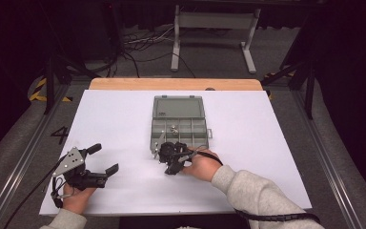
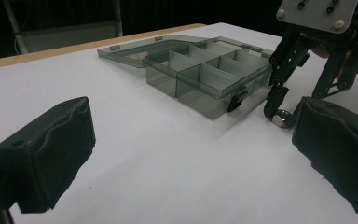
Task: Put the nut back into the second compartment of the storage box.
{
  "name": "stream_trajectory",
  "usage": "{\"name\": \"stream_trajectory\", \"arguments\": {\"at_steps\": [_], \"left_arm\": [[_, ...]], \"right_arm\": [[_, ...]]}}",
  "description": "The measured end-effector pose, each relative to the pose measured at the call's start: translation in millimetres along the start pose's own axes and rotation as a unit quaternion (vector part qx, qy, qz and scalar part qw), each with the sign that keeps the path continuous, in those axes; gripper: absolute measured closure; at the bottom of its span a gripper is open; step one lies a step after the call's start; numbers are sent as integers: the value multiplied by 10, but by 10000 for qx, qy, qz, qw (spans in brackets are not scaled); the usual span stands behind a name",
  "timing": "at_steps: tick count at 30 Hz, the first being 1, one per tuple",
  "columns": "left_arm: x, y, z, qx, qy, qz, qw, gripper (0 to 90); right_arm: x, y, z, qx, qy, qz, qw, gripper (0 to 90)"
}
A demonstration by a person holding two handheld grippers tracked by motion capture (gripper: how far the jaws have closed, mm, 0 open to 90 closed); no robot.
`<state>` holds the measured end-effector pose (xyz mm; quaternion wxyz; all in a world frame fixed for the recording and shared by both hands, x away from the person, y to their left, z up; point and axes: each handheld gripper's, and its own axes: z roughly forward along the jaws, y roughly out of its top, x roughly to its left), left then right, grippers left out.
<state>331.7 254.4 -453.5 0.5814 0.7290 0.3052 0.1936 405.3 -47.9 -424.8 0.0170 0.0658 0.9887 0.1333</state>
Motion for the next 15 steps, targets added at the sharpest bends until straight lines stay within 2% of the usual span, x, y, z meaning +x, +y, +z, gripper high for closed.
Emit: {"name": "stream_trajectory", "arguments": {"at_steps": [6, 12, 15], "left_arm": [[0, 1, -4, -4, -5, 2, 10000, 1], [1, 1, 0, 9, -1, 2, 10000, 1], [2, -1, 1, 1, -2, -8, 10000, 1]], "right_arm": [[2, 22, -40, 32, 2, -40, 10000, 674], [-60, 81, -313, -199, -115, 41, 9997, 673], [-129, 126, -485, -310, -250, 67, 9992, 673]]}}
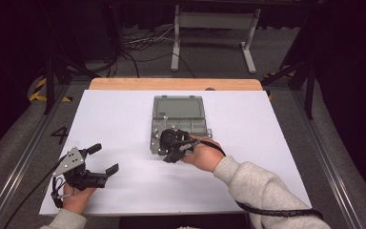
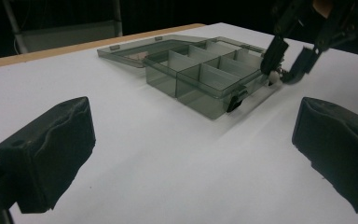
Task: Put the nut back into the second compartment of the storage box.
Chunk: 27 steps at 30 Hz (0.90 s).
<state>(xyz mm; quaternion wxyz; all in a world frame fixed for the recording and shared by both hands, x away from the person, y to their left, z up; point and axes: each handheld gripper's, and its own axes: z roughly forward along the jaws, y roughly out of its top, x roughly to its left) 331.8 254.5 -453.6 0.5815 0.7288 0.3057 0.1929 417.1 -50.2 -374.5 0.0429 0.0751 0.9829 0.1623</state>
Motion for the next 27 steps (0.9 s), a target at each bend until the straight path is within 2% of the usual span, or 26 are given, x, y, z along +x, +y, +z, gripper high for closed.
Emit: {"name": "stream_trajectory", "arguments": {"at_steps": [3, 4, 6, 14, 19, 21, 25, 27], "left_arm": [[1, -1, 0, 7, 3, -4, 10000, 1], [1, -1, 0, 16, -3, -1, 10000, 1], [5, -1, 0, 20, -1, 30, 10000, 1], [10, -8, -5, -10, 14, -4, 10000, 1], [20, -11, -11, 12, -3, -17, 10000, 1], [17, -11, -10, 6, -7, -28, 10000, 1], [23, -9, -15, -3, -9, -18, 10000, 1], [20, -10, -18, -17, 4, -37, 10000, 1]], "right_arm": [[-58, 35, -87, -102, -61, 19, 9999, 672], [-141, 68, -174, -189, -138, 89, 9997, 673], [-224, 91, -237, -248, -215, 174, 9993, 672], [-595, 144, -387, -364, -527, 487, 9968, 672], [-826, 134, -411, -412, -638, 780, 9941, 673], [-859, 133, -403, -390, -654, 855, 9934, 672], [-1065, 98, -327, -371, -724, 1073, 9909, 672], [-1121, 81, -285, -347, -720, 1152, 9901, 672]]}}
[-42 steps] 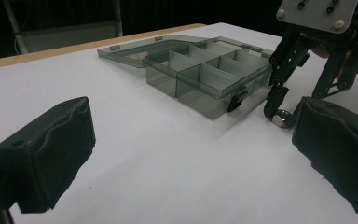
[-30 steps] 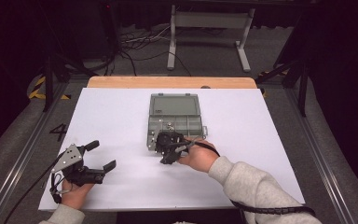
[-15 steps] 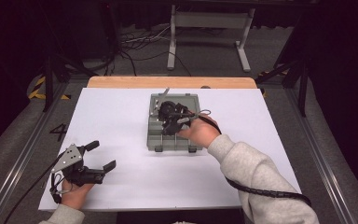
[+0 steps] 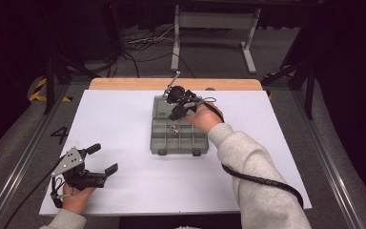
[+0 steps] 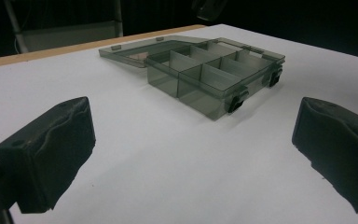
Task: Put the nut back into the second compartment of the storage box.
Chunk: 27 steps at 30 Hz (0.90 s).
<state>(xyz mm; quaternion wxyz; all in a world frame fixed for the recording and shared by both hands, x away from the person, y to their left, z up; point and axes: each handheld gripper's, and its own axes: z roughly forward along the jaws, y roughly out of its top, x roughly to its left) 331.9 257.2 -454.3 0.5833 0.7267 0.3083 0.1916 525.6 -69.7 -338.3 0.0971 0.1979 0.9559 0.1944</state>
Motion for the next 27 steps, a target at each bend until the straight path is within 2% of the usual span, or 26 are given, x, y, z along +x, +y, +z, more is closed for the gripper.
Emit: {"name": "stream_trajectory", "arguments": {"at_steps": [6, 9, 18, 25, 27], "left_arm": [[5, -1, -1, 0, -8, 15, 10000, 1], [7, -3, 1, 3, -9, 14, 10000, 1], [1, -2, 7, 12, -33, -24, 10000, 1], [5, 1, 5, -2, -35, -15, 10000, 1], [4, 1, 5, -9, -36, -14, 10000, 1]], "right_arm": [[-111, -59, 200, 47, 87, 211, 9997, 672], [-116, -94, 306, 120, 171, 191, 9996, 673], [-34, -137, 503, 317, 310, 129, 9989, 672], [4, -132, 590, 375, 401, 51, 9985, 670], [13, -135, 601, 305, 430, 77, 9986, 663]]}}
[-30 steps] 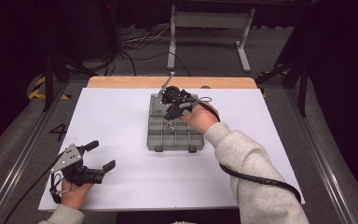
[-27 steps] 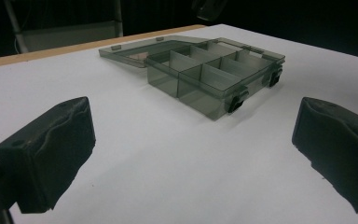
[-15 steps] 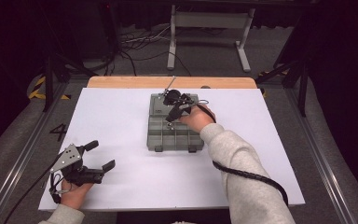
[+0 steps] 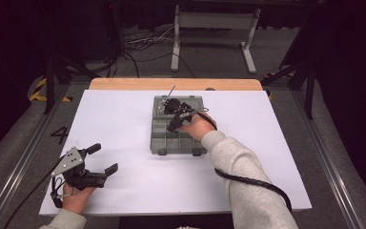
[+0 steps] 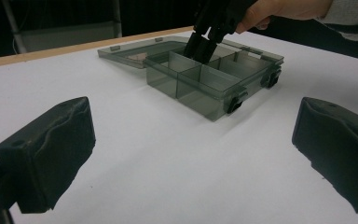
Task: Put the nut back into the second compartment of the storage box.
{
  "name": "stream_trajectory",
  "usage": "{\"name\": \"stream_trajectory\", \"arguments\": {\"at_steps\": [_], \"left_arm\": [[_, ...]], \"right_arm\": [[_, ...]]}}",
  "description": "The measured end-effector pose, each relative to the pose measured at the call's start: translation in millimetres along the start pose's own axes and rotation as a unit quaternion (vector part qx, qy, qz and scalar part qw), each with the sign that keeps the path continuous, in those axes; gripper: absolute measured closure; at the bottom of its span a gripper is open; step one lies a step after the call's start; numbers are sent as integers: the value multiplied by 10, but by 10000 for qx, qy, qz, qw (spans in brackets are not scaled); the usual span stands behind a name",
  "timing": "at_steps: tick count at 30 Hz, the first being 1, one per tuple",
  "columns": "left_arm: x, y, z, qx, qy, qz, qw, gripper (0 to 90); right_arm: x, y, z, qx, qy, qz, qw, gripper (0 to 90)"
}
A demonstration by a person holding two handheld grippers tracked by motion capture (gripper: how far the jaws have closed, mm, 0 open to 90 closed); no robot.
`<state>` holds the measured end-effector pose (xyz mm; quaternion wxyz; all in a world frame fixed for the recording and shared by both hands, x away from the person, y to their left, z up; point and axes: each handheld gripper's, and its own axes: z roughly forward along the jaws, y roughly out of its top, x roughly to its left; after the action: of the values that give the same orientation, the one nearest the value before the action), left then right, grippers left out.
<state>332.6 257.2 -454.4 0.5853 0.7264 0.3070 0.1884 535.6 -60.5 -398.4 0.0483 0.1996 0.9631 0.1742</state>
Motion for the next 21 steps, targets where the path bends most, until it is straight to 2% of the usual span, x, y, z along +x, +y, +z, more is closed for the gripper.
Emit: {"name": "stream_trajectory", "arguments": {"at_steps": [2, 7, 10, 13, 16, 18, 19, 20, 21], "left_arm": [[-2, -3, -1, 3, 1, -8, 10000, 1], [3, -5, -20, 8, 18, -11, 10000, 1], [0, -4, -22, 10, 18, -3, 10000, 1], [-10, -7, -15, 2, 27, -25, 10000, 1], [-13, -12, -10, 15, 29, -15, 10000, 1], [-15, -10, -13, 26, 28, -13, 10000, 1], [-14, -9, -13, 24, 26, -4, 10000, 1], [-14, -9, -13, 24, 26, -4, 10000, 1], [-16, -9, -14, 17, 27, -7, 10000, 1]], "right_arm": [[-1, -3, -5, -11, -44, -7, 10000, 619], [-46, -40, -71, -196, -52, 154, 9997, 499], [-40, -67, -151, -391, -50, 246, 9989, 385], [-9, -109, -278, -690, -52, 219, 9974, 267], [48, -178, -466, -1161, -75, 137, 9931, 178], [91, -218, -564, -1363, -255, 81, 9903, 108], [118, -250, -633, -1503, -279, 20, 9882, 107], [118, -250, -633, -1503, -279, 20, 9882, 107], [167, -324, -743, -1798, -346, -43, 9831, 58]]}}
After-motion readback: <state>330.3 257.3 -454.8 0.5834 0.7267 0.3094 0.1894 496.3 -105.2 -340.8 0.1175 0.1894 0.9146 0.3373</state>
